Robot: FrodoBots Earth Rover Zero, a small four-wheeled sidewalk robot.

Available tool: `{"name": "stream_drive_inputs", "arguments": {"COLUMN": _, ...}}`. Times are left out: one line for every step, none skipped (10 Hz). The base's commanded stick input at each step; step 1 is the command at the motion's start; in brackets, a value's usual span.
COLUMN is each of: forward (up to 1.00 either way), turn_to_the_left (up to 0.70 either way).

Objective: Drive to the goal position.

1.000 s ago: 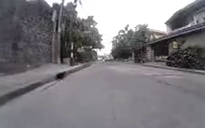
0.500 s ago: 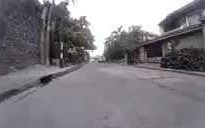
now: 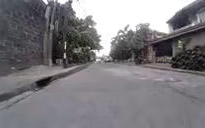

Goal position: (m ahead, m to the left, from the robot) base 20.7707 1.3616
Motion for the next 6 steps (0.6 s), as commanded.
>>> {"name": "stream_drive_inputs", "arguments": {"forward": 1.0, "turn_to_the_left": 0.12}}
{"name": "stream_drive_inputs", "arguments": {"forward": 1.0, "turn_to_the_left": 0.12}}
{"name": "stream_drive_inputs", "arguments": {"forward": 1.0, "turn_to_the_left": 0.12}}
{"name": "stream_drive_inputs", "arguments": {"forward": 1.0, "turn_to_the_left": 0.12}}
{"name": "stream_drive_inputs", "arguments": {"forward": 1.0, "turn_to_the_left": 0.12}}
{"name": "stream_drive_inputs", "arguments": {"forward": 1.0, "turn_to_the_left": 0.12}}
